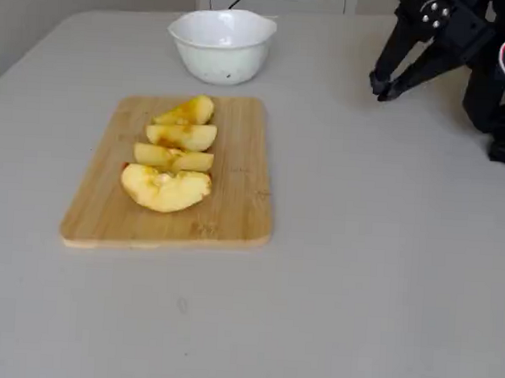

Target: Pick up the second from the right apple slice from the cutting board and place it into the bowl

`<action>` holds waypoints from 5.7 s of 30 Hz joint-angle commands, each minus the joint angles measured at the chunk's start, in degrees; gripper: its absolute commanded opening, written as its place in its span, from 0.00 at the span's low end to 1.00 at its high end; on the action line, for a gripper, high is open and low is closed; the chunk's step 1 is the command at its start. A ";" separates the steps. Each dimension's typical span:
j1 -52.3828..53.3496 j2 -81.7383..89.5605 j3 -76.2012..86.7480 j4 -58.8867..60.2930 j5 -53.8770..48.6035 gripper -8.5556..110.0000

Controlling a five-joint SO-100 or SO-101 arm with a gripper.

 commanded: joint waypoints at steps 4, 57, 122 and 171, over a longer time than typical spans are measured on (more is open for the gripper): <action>-0.97 0.18 1.49 -0.09 -1.05 0.07; -9.05 -120.67 -112.24 4.04 -45.88 0.33; -13.97 -144.05 -149.41 17.23 -39.29 0.07; 22.85 -144.76 -175.34 28.83 -30.94 0.46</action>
